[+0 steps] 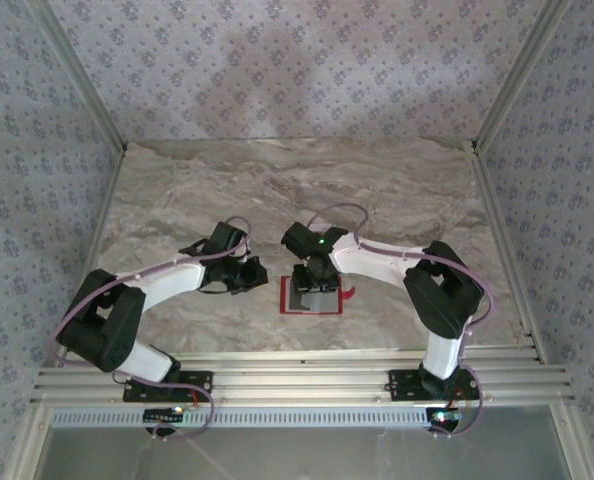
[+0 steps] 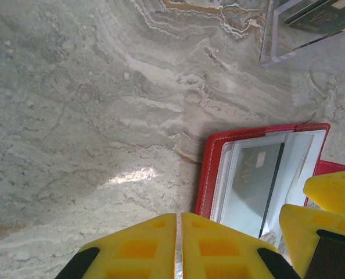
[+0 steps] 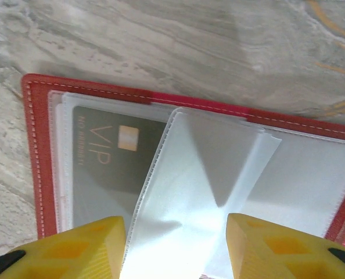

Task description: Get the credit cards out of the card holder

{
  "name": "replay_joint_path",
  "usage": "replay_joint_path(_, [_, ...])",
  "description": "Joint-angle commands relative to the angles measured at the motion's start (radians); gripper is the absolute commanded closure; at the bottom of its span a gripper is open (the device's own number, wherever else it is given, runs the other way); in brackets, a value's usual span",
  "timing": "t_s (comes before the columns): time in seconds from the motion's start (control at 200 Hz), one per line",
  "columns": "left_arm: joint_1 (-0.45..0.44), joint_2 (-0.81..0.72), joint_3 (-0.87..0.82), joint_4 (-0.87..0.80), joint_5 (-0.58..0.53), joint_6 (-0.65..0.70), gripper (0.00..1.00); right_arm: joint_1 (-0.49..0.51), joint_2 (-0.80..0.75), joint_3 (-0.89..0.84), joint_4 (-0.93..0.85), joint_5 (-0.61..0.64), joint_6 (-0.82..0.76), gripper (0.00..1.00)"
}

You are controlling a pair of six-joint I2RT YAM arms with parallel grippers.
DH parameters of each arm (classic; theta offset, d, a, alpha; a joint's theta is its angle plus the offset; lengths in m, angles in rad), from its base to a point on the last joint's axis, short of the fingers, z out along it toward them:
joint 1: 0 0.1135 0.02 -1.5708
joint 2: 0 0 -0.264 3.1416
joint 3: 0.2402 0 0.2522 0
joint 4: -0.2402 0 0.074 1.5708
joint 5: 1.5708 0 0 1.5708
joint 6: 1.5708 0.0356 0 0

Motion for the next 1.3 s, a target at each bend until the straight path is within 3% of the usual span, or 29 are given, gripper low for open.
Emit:
replay_joint_path(0.0, [-0.014, 0.009, 0.044, -0.017, 0.011, 0.011, 0.88, -0.011, -0.036, -0.046, -0.042, 0.034, 0.004, 0.5])
replay_joint_path(0.53, [-0.09, 0.061, 0.109, -0.038, -0.009, -0.003, 0.88, -0.054, -0.134, -0.152, -0.02, 0.051, 0.004, 0.53])
replay_joint_path(1.294, [-0.273, 0.245, 0.265, -0.026, -0.039, -0.077, 0.92, -0.136, -0.224, -0.216, 0.0, 0.052, -0.054, 0.56])
